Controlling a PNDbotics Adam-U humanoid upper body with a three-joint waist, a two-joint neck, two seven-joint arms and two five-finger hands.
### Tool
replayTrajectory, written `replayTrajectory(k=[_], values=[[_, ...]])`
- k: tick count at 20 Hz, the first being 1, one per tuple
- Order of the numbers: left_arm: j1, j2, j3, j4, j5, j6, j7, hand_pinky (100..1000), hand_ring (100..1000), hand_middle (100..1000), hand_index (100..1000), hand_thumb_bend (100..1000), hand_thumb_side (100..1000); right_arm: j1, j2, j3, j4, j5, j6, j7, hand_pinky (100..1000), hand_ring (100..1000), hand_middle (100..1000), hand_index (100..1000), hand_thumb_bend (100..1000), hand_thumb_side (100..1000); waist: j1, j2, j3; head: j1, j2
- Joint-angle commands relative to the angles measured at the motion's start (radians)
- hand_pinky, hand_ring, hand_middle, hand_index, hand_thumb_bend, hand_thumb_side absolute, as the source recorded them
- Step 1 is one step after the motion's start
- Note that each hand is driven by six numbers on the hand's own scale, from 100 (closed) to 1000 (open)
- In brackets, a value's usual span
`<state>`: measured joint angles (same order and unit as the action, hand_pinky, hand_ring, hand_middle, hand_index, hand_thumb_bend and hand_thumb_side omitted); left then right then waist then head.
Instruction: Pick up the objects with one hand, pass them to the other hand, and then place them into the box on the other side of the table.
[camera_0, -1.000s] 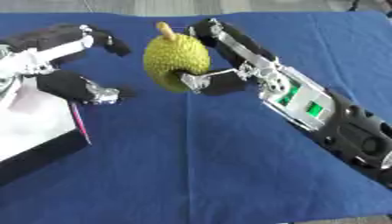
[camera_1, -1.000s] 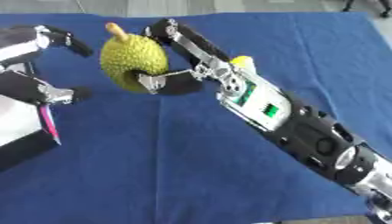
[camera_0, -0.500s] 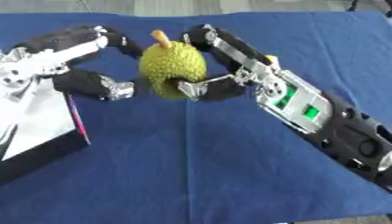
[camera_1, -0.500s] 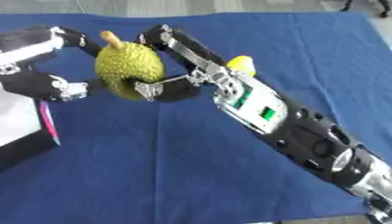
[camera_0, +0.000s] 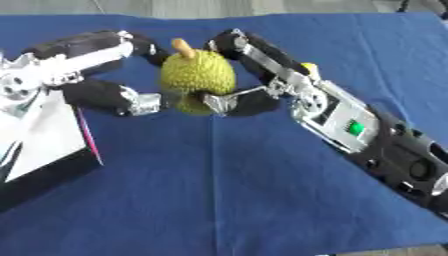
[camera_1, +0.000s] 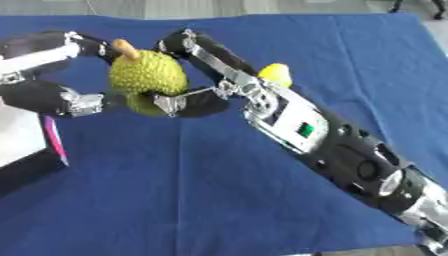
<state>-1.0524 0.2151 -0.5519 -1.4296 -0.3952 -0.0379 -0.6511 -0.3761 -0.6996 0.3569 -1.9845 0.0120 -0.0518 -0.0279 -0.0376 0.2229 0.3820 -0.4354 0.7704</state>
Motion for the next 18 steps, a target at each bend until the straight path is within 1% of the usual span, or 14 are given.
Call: replayTrajectory(k=[1,3,4,5,9,12,15,18], values=[[-0.013,0.009,0.01,-0.022,-0.008,0.001,-0.004,1000,836,733,856,398,796,-0.008,-0.01,-0.006,-0.015,0.005,-0.008,-0.001,711,561,399,560,100,100,0.01,-0.004,0.0,-0.003,-0.007],[-0.012,0.005,0.009,-0.017,-0.012,0.001,-0.002,1000,833,729,853,389,808,-0.008,-0.009,-0.006,-0.015,0.007,-0.008,-0.003,709,560,397,558,100,100,0.01,-0.003,-0.001,-0.002,-0.006],[-0.011,0.002,0.008,-0.015,-0.01,0.001,-0.002,1000,832,727,851,415,812,-0.009,-0.008,-0.004,-0.015,0.008,-0.007,-0.003,709,559,397,558,100,100,0.01,-0.002,-0.001,-0.002,-0.006],[-0.011,0.0,0.008,-0.013,-0.009,0.001,-0.003,1000,832,726,850,386,812,-0.009,-0.007,-0.004,-0.015,0.009,-0.006,-0.003,708,559,397,558,100,100,0.01,-0.001,-0.001,-0.002,-0.005],[-0.009,-0.011,0.01,-0.004,-0.008,0.006,0.003,1000,825,716,841,353,825,-0.011,-0.004,-0.001,-0.015,0.012,-0.005,-0.003,707,558,396,557,100,100,0.009,0.0,-0.001,-0.002,-0.005],[-0.005,-0.022,0.015,0.011,-0.005,0.018,0.023,1000,807,686,821,287,835,-0.011,-0.001,0.0,-0.015,0.015,-0.007,-0.002,706,556,395,556,100,100,0.009,0.001,-0.001,-0.001,-0.006],[-0.004,-0.03,0.016,0.022,0.004,0.027,0.044,1000,791,664,806,262,815,-0.011,0.001,0.003,-0.015,0.018,-0.008,0.001,704,555,395,556,100,100,0.009,0.002,-0.002,-0.001,-0.006],[-0.002,-0.037,0.017,0.029,0.012,0.035,0.063,1000,761,617,773,200,769,-0.012,0.002,0.005,-0.015,0.018,-0.014,0.005,703,553,394,555,100,100,0.009,0.002,-0.002,-0.002,-0.006]])
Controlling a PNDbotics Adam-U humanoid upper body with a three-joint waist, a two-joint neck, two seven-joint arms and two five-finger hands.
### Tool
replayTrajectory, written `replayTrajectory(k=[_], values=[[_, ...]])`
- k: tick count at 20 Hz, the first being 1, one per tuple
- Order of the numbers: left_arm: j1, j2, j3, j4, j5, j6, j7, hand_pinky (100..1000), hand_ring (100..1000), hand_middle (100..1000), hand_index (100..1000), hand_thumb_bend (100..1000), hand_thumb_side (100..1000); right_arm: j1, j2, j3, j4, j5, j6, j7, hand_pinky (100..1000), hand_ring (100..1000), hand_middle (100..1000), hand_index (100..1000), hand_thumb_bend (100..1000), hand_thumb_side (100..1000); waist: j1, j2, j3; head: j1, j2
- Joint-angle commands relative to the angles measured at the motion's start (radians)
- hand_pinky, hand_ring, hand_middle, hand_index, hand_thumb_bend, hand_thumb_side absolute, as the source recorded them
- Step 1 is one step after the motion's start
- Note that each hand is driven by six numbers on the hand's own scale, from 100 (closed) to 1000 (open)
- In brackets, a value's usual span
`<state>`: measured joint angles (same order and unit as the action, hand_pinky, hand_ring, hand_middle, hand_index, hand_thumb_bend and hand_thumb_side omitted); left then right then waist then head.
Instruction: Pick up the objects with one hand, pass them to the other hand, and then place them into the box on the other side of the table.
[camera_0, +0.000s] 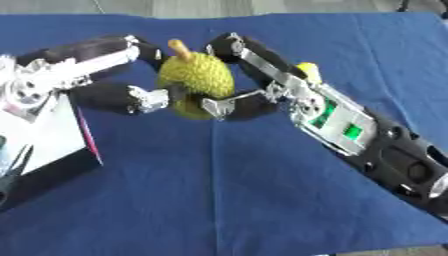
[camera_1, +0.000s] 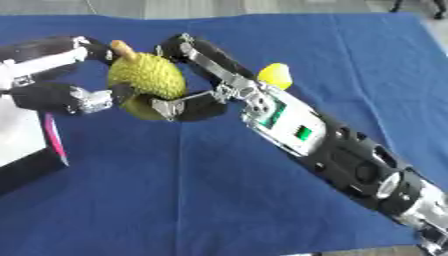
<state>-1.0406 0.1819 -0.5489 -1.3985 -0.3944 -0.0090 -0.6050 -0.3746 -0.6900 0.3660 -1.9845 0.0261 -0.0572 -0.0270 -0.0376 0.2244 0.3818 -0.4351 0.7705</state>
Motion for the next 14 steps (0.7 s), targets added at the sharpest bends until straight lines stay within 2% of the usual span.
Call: replayTrajectory(k=[1,3,7,8,10,11,12,13,14], values=[[-0.013,-0.008,0.015,0.001,0.014,0.009,0.02,1000,753,604,755,176,749,-0.014,-0.007,-0.003,-0.015,0.003,-0.011,0.007,702,553,394,555,100,100,0.009,0.0,-0.002,-0.002,-0.006],[-0.012,-0.013,0.015,0.007,0.017,0.013,0.021,995,739,579,724,122,703,-0.014,-0.006,-0.002,-0.015,0.002,-0.014,0.011,701,552,394,555,100,100,0.009,0.001,-0.002,-0.002,-0.005],[-0.01,-0.02,0.016,0.019,0.02,0.017,0.015,974,703,530,627,100,493,-0.013,-0.004,-0.001,-0.015,0.003,-0.013,0.015,700,552,394,555,100,100,0.009,0.003,-0.002,-0.002,-0.002],[-0.009,-0.022,0.017,0.021,0.023,0.018,0.013,969,683,509,593,100,401,-0.013,-0.004,-0.001,-0.015,0.003,-0.012,0.015,700,553,395,557,100,100,0.009,0.003,-0.002,-0.003,-0.001],[-0.006,-0.027,0.02,0.025,0.039,0.022,0.01,963,635,463,532,100,300,-0.011,-0.004,-0.001,-0.015,0.005,-0.003,0.017,701,560,403,571,100,100,0.009,0.003,-0.002,-0.003,-0.001],[-0.004,-0.029,0.023,0.027,0.051,0.025,0.01,957,620,441,500,100,270,-0.01,-0.003,-0.001,-0.015,0.006,0.004,0.019,704,570,420,596,122,100,0.009,0.003,-0.002,-0.003,-0.001],[-0.003,-0.031,0.025,0.028,0.064,0.028,0.014,950,606,419,474,100,298,-0.009,-0.004,0.0,-0.015,0.009,0.014,0.023,707,584,446,626,168,100,0.009,0.003,-0.002,-0.003,-0.001],[-0.003,-0.032,0.027,0.029,0.078,0.031,0.023,941,582,386,435,100,302,-0.008,-0.004,0.001,-0.014,0.012,0.026,0.029,708,603,479,662,294,100,0.009,0.003,-0.003,-0.003,-0.001],[-0.003,-0.033,0.028,0.03,0.093,0.034,0.032,937,563,362,407,100,303,-0.007,-0.003,0.001,-0.014,0.016,0.038,0.034,710,615,501,683,361,100,0.009,0.003,-0.003,-0.003,-0.001]])
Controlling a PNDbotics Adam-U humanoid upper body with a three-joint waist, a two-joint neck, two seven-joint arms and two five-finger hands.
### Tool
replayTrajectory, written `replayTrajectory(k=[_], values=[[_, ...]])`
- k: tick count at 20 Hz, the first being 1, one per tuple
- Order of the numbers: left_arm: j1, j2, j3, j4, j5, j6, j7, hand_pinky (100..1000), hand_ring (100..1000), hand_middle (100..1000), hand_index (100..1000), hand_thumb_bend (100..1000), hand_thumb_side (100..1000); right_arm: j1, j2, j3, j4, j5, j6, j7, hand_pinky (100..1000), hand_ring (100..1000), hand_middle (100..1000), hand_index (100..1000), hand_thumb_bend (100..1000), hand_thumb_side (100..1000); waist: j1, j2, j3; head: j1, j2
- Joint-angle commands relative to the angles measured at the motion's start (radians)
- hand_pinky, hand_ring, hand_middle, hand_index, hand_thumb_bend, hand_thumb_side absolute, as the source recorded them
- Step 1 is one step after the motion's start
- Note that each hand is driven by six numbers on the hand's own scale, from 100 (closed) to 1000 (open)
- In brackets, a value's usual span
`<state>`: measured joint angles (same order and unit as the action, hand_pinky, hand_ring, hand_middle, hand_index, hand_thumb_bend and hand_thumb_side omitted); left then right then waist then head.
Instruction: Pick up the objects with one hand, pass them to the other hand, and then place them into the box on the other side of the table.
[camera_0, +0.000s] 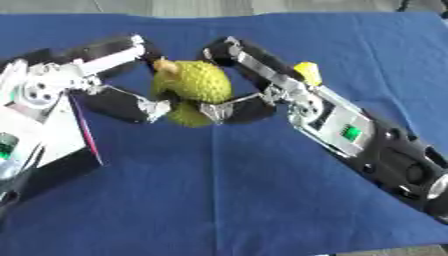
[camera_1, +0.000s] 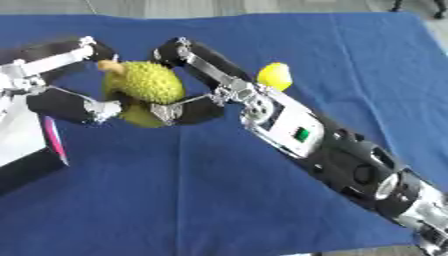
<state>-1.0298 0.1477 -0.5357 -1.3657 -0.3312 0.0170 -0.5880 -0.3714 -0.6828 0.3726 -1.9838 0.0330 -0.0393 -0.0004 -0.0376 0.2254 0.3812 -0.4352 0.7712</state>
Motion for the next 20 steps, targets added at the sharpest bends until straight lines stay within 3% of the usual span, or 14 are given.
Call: replayTrajectory(k=[1,3,11,20], values=[[-0.015,0.002,0.014,-0.002,0.045,0.012,0.022,935,551,349,392,100,301,-0.01,-0.01,-0.006,-0.015,0.011,0.028,0.011,713,623,512,694,400,100,0.009,0.002,-0.002,-0.002,-0.001],[-0.017,0.005,0.011,0.0,0.073,0.021,0.03,931,526,327,358,100,291,-0.011,-0.011,-0.008,-0.016,0.014,0.034,0.014,719,647,538,717,455,100,0.009,0.002,-0.003,-0.003,-0.001],[-0.019,0.009,0.008,-0.006,0.097,0.053,0.061,916,488,291,320,100,262,-0.01,-0.012,-0.004,-0.016,0.024,0.023,0.053,744,686,578,744,456,100,0.011,0.003,-0.005,-0.003,-0.002],[-0.019,0.027,0.007,-0.023,0.052,0.028,0.078,883,473,281,313,100,187,-0.005,-0.013,-0.013,-0.007,0.04,0.025,0.064,808,833,799,889,288,417,0.014,0.001,-0.005,-0.002,-0.002]])
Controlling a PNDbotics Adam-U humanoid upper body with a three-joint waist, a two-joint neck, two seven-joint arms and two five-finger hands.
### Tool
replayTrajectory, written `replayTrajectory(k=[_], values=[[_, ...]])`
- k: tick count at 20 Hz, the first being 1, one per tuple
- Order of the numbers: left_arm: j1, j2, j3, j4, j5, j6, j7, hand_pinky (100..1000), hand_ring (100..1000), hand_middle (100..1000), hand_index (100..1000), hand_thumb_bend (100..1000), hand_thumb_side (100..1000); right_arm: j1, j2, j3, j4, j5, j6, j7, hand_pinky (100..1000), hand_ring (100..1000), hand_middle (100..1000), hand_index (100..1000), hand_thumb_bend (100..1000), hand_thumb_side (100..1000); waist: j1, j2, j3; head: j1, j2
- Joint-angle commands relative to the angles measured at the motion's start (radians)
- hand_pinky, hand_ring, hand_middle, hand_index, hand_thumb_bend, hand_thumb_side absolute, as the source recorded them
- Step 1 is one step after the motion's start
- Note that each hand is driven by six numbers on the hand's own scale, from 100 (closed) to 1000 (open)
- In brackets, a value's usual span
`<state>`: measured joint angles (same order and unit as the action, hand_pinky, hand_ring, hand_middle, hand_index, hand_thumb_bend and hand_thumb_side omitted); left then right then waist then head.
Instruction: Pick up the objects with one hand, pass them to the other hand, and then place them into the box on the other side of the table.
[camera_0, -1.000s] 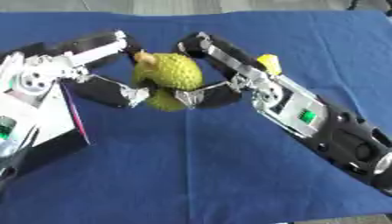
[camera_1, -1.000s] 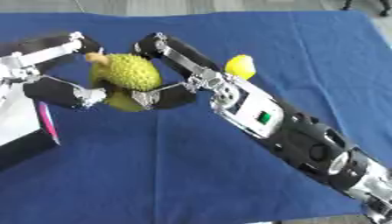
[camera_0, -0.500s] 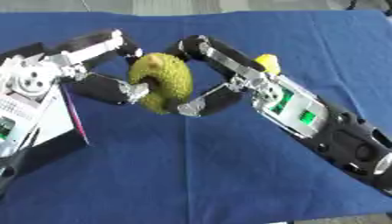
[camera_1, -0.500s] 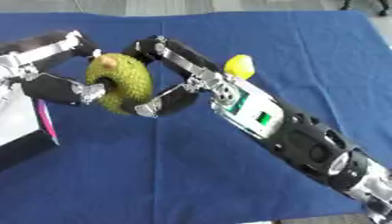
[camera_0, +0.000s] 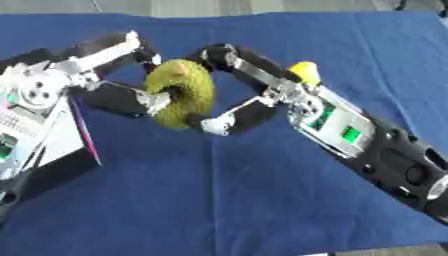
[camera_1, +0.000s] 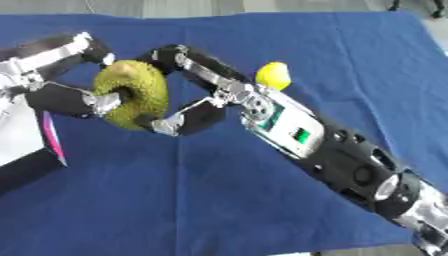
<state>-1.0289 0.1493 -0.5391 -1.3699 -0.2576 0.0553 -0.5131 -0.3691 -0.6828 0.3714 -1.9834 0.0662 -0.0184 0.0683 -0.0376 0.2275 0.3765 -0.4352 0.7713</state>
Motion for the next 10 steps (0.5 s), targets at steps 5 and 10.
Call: replayTrajectory(k=[5,10], values=[[-0.018,0.042,0.014,-0.012,-0.067,-0.031,-0.001,873,472,282,314,100,172,-0.004,-0.013,-0.014,0.005,0.011,0.016,-0.035,813,843,811,897,272,449,0.015,-0.001,0.0,0.001,-0.003],[-0.014,0.067,0.021,-0.012,-0.091,-0.057,0.013,862,472,286,317,100,159,0.001,-0.013,-0.015,0.012,0.015,0.025,-0.058,818,856,821,904,255,483,0.018,-0.002,0.001,0.007,-0.003]])
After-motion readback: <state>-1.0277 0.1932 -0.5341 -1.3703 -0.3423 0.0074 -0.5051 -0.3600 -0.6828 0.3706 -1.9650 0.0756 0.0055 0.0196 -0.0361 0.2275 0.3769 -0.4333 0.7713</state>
